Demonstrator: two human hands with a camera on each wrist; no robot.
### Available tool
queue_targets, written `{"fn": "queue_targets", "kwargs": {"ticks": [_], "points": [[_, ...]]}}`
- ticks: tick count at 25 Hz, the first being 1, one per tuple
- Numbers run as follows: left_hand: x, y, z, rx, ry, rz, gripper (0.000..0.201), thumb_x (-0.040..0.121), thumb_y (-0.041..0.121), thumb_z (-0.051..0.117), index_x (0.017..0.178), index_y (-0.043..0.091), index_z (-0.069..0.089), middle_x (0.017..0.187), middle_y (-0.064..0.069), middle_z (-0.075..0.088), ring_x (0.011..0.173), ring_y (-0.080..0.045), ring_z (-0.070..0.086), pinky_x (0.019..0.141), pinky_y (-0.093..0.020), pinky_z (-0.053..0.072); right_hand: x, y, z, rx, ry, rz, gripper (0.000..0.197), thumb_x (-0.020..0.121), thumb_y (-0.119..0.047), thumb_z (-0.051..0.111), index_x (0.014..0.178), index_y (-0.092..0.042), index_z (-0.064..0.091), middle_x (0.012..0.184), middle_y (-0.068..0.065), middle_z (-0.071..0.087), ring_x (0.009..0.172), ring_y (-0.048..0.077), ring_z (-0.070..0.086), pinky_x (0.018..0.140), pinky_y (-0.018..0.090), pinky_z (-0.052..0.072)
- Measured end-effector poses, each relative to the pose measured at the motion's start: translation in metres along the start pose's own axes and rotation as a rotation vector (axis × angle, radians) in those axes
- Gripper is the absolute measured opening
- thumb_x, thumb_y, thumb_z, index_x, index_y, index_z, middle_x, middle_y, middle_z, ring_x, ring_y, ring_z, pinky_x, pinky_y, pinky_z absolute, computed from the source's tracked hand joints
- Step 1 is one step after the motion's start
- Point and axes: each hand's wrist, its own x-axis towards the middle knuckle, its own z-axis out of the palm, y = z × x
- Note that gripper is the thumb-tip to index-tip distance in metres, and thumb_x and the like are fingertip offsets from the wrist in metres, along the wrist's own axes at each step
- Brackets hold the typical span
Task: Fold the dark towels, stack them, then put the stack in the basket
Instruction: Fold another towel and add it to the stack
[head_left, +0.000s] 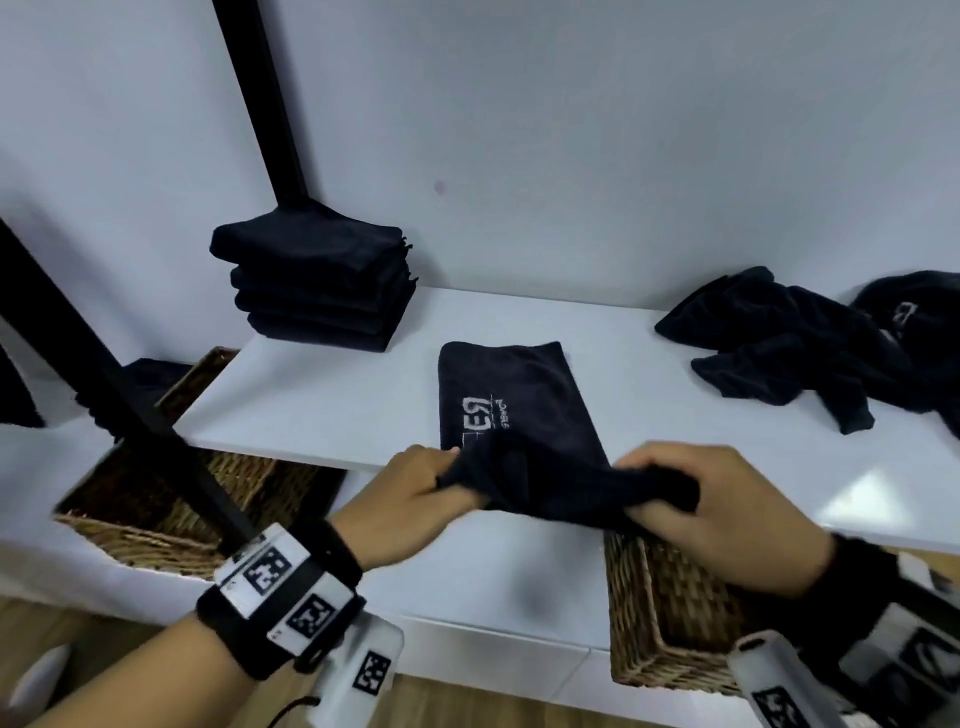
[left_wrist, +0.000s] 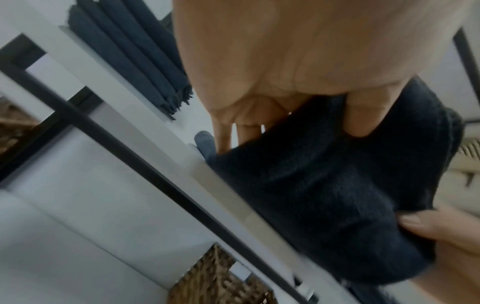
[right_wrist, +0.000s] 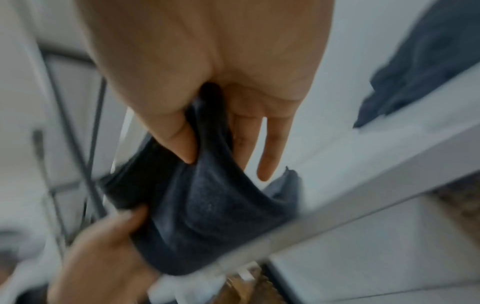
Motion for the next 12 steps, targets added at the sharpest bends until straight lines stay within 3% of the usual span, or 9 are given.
{"fn": "queue_targets", "kwargs": {"ticks": [2, 3, 5, 6, 8, 10, 12], "points": [[0.011, 0.008, -0.014, -0.25, 0.132, -0.049, 0.027, 0.081, 0.036, 0.062, 0.065, 0.015, 0.059, 0.062, 0.009, 0.056, 0.06, -0.007, 0.052, 0.061, -0.024, 0.041, 0.034, -0.01, -0.005, 0.269, 0.152, 0.068, 0.016, 0.082, -0.003, 0.071, 0.093, -0.015, 0.072, 0.086, 0.003, 0.074, 0.081, 0.01, 0.068, 0.075, 0.022, 0.052], [0.024, 0.01, -0.022, -0.308, 0.244, -0.064, 0.018, 0.088, 0.028, 0.062, 0.075, 0.016, 0.066, 0.071, 0.012, 0.066, 0.068, -0.003, 0.061, 0.064, -0.02, 0.047, 0.059, -0.01, -0.004, 0.445, 0.197, 0.149, 0.014, 0.085, -0.004, 0.069, 0.098, -0.01, 0.071, 0.092, 0.008, 0.074, 0.085, 0.016, 0.069, 0.078, 0.028, 0.055], [0.059, 0.008, -0.037, -0.301, 0.423, -0.125, 0.018, 0.095, 0.029, 0.056, 0.102, 0.016, 0.067, 0.098, 0.007, 0.073, 0.094, -0.008, 0.068, 0.081, -0.024, 0.054, 0.117, 0.005, 0.002, 0.698, 0.225, 0.344, 0.014, 0.09, -0.009, 0.064, 0.103, -0.006, 0.068, 0.102, 0.015, 0.073, 0.089, 0.025, 0.07, 0.081, 0.038, 0.058], [0.078, 0.003, -0.042, -0.214, 0.454, -0.19, 0.027, 0.096, 0.035, 0.053, 0.109, 0.014, 0.063, 0.107, 0.001, 0.07, 0.102, -0.015, 0.066, 0.087, -0.03, 0.053, 0.143, 0.015, 0.006, 0.7, 0.224, 0.43, 0.012, 0.091, -0.012, 0.063, 0.1, -0.007, 0.068, 0.105, 0.016, 0.072, 0.089, 0.028, 0.07, 0.082, 0.041, 0.058], [0.105, -0.008, -0.045, 0.099, 0.401, -0.38, 0.042, 0.098, 0.043, 0.045, 0.117, 0.006, 0.05, 0.117, -0.01, 0.061, 0.109, -0.027, 0.059, 0.091, -0.036, 0.047, 0.179, 0.038, 0.02, 0.473, 0.183, 0.552, 0.016, 0.091, -0.016, 0.06, 0.096, -0.004, 0.069, 0.108, 0.019, 0.07, 0.091, 0.031, 0.068, 0.085, 0.038, 0.056], [0.121, -0.016, -0.039, 0.34, 0.305, -0.498, 0.048, 0.1, 0.042, 0.037, 0.126, 0.002, 0.04, 0.125, -0.019, 0.056, 0.114, -0.035, 0.054, 0.088, -0.037, 0.041, 0.194, 0.058, 0.032, 0.187, 0.127, 0.626, 0.026, 0.09, -0.019, 0.059, 0.101, 0.003, 0.069, 0.107, 0.019, 0.069, 0.091, 0.03, 0.066, 0.081, 0.033, 0.051], [0.128, -0.017, -0.033, 0.439, 0.279, -0.523, 0.046, 0.101, 0.04, 0.035, 0.129, 0.003, 0.034, 0.125, -0.02, 0.055, 0.112, -0.038, 0.055, 0.083, -0.038, 0.039, 0.198, 0.065, 0.033, 0.041, 0.092, 0.635, 0.031, 0.089, -0.023, 0.058, 0.102, 0.004, 0.068, 0.105, 0.018, 0.069, 0.092, 0.031, 0.065, 0.074, 0.031, 0.048]]}}
